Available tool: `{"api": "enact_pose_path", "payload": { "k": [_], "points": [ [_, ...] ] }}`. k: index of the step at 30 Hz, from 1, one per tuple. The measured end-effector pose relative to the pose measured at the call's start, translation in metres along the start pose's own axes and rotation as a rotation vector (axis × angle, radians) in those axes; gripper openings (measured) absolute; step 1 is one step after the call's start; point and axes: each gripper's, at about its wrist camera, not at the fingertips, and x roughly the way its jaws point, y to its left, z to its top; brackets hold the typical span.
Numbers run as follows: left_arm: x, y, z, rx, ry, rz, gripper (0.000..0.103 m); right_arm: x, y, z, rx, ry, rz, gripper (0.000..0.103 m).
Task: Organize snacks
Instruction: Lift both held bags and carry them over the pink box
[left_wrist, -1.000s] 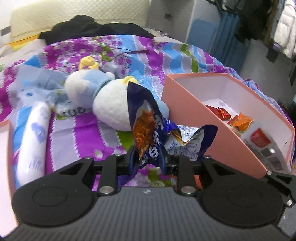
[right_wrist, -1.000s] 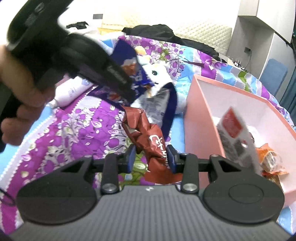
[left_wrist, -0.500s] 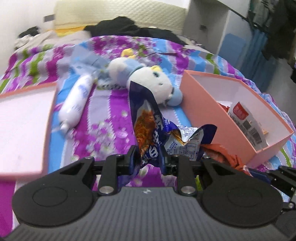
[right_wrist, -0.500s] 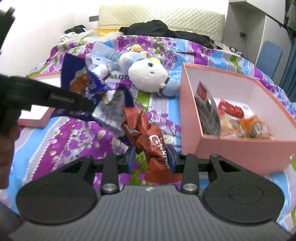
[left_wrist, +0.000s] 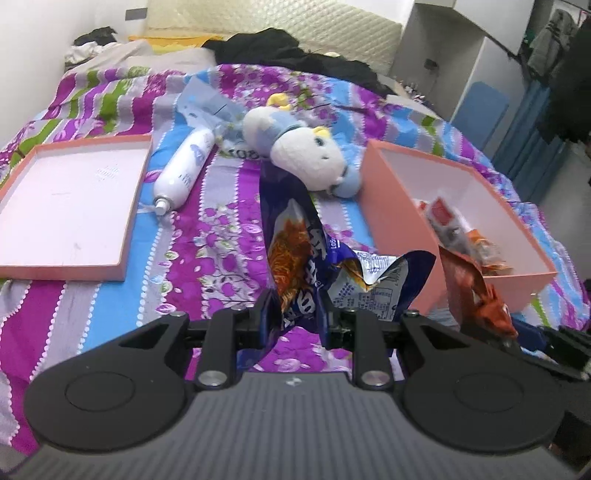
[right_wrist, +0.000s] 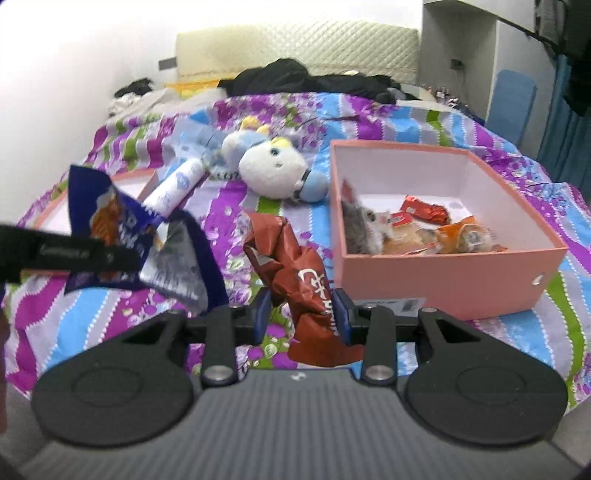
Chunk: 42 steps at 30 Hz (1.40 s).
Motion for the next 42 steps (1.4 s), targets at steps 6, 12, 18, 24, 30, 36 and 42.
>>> {"api": "enact_pose_path", "payload": {
  "k": [6,12,18,24,30,36,42],
  "points": [
    [-0.029,-0.019,0.010,0.001,-0.042,-0.021,0.028,-0.022,-0.014,0.014,0.028,-0.038,-0.021,0.039],
    [-0.059,-0.038,0.036,0.010,-0.087,-0.071,0.028,-0.054,-0.021,0.035,0.016,-0.134,-0.065,0.039],
    [-0.084,-0.069,0.068,0.029,-0.139,-0.132,0.028,-0.082,-0.039,0.063,0.031,-0.211,-0.069,0.039],
    [-0.078,-0.103,0.096,0.071,-0.159,-0.177,0.028,-0.087,-0.067,0.083,0.045,-0.235,-0.070,0.039],
    [-0.043,-0.138,0.123,0.089,-0.126,-0.200,0.028,-0.060,-0.105,0.094,0.106,-0.217,-0.087,0.039],
    [0.010,-0.163,0.145,0.107,-0.060,-0.213,0.028,-0.018,-0.141,0.101,0.141,-0.169,-0.111,0.039],
    [0.074,-0.189,0.160,0.136,0.007,-0.228,0.028,0.032,-0.169,0.100,0.167,-0.103,-0.128,0.040]
  ]
}}
